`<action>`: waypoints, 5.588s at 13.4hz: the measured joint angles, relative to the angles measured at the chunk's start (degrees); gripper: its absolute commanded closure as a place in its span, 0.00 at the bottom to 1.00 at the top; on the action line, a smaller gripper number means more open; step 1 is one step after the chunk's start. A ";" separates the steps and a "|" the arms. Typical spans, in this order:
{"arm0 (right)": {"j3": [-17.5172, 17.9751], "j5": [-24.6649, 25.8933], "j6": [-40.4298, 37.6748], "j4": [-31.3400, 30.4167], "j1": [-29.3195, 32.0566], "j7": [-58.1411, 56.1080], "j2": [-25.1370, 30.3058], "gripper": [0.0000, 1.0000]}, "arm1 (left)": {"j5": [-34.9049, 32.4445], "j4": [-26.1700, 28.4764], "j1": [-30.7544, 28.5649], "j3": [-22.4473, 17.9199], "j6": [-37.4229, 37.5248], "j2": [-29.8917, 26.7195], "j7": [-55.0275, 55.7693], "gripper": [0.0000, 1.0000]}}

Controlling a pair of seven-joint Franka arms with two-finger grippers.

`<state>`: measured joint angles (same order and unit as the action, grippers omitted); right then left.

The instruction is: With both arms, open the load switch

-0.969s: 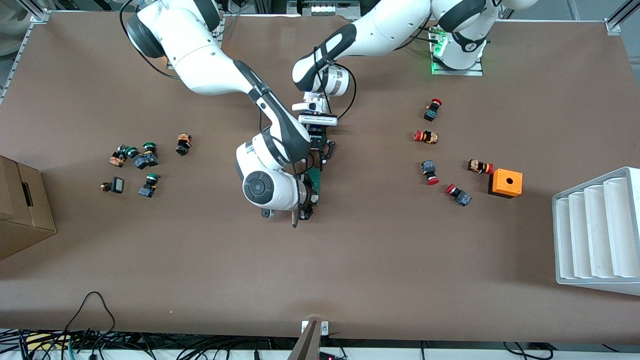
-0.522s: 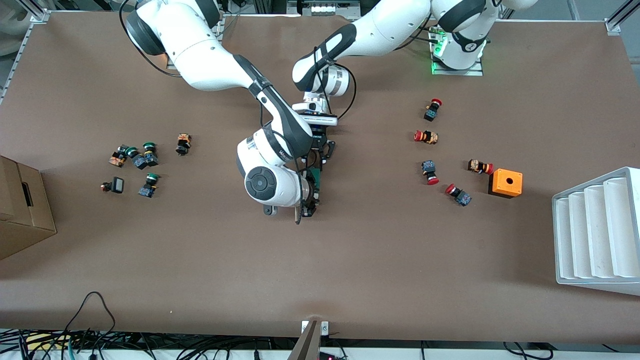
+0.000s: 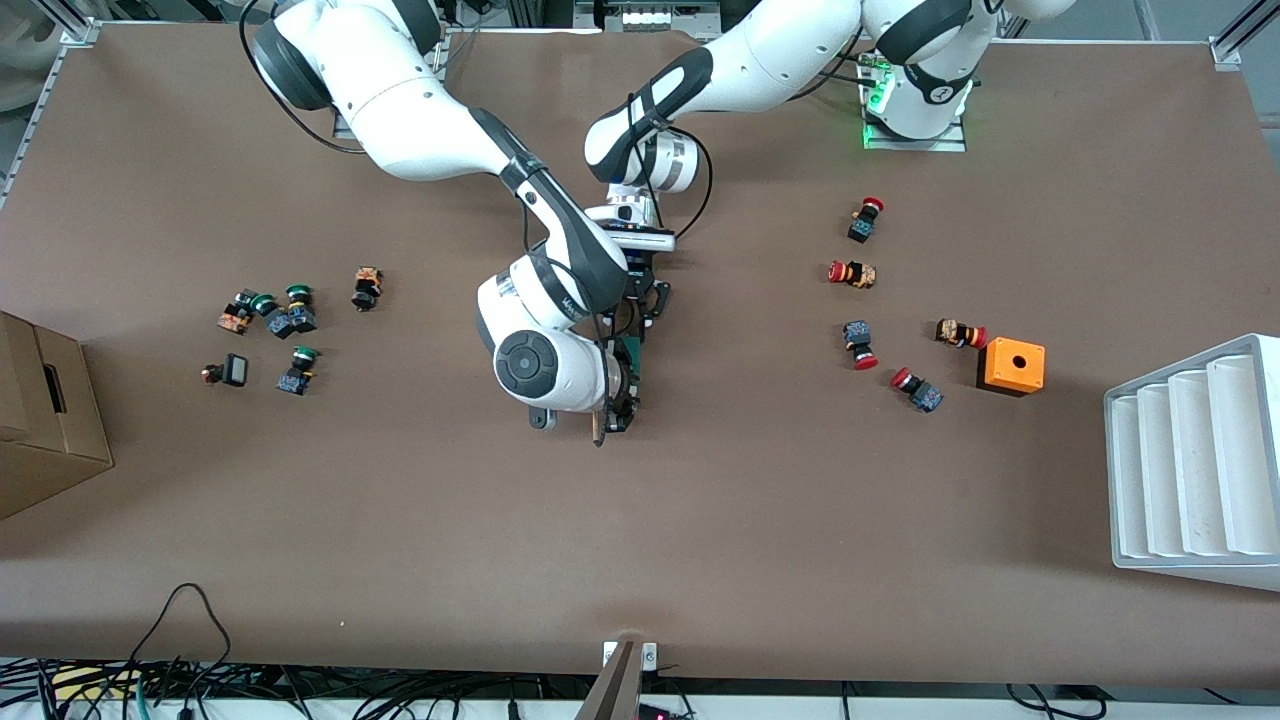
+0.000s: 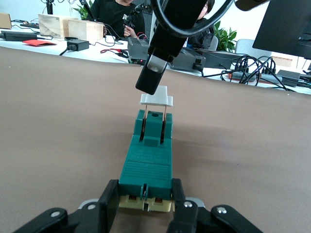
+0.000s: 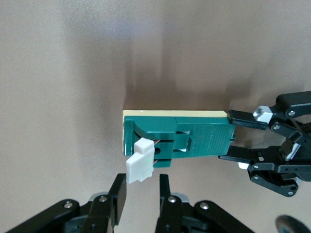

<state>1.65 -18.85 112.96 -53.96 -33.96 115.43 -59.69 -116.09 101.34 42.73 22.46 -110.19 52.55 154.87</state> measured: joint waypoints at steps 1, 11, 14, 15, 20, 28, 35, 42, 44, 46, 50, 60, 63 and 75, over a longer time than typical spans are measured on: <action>0.07 0.01 -0.06 -0.43 0.00 0.00 0.37 0.67 | 0.00 0.00 0.00 0.00 0.00 0.00 0.00 0.71; 0.63 0.61 -0.46 -6.77 0.00 -0.91 4.77 0.67 | 0.00 -0.02 0.00 0.00 0.01 0.01 0.00 0.71; 1.23 1.34 -0.51 -9.97 -0.01 -1.65 7.08 0.67 | 0.00 -0.02 0.01 0.00 0.01 0.01 0.00 0.71; 1.46 1.75 -0.49 -10.68 -0.01 -1.67 7.49 0.67 | 0.00 -0.02 0.01 0.00 0.01 0.01 0.00 0.71; 2.06 2.67 0.64 -13.09 -0.01 -1.79 8.33 0.67 | 0.00 -0.03 0.01 0.00 0.01 0.02 0.00 0.71; 3.64 5.01 4.40 -18.64 -0.02 -1.85 10.69 0.67 | 0.00 -0.04 0.01 0.00 0.01 0.03 0.01 0.71; 4.32 5.89 6.20 -21.49 -0.07 -1.87 11.37 0.70 | 0.00 -0.04 0.01 0.00 0.01 0.03 0.01 0.71; 4.61 7.20 8.58 -23.11 -0.30 -1.89 11.44 0.74 | 0.00 -0.05 0.01 0.00 0.01 0.04 0.01 0.70; 4.63 7.48 8.67 -23.13 -0.31 -1.89 11.46 0.66 | 0.00 -0.05 0.01 0.00 0.01 0.04 0.01 0.67; 4.62 7.53 8.75 -23.14 -0.26 -1.89 11.90 0.26 | 0.01 -0.06 0.01 0.01 0.04 0.04 0.01 0.19; 4.37 7.54 6.43 -23.06 2.37 -4.42 17.95 0.01 | 0.00 -1.39 0.16 0.04 0.24 0.03 -0.08 0.00; 3.76 7.88 -17.71 -24.90 24.73 -68.49 37.22 0.01 | 8.73 -3.37 -3.38 3.02 -0.51 -4.32 -13.90 0.00; 1.18 9.08 -18.85 -29.25 29.87 -90.04 43.72 0.01 | 11.50 -3.55 -15.41 14.47 -1.05 -5.54 -25.28 0.00; -5.35 19.91 -22.08 -33.97 30.57 -116.61 52.08 0.00 | 59.74 -26.68 -43.01 38.08 19.44 -6.86 -78.61 0.00</action>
<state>-3.69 1.06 90.87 -87.92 -3.40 -1.17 -7.61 -56.35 74.66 -0.28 60.54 -90.75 45.69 76.26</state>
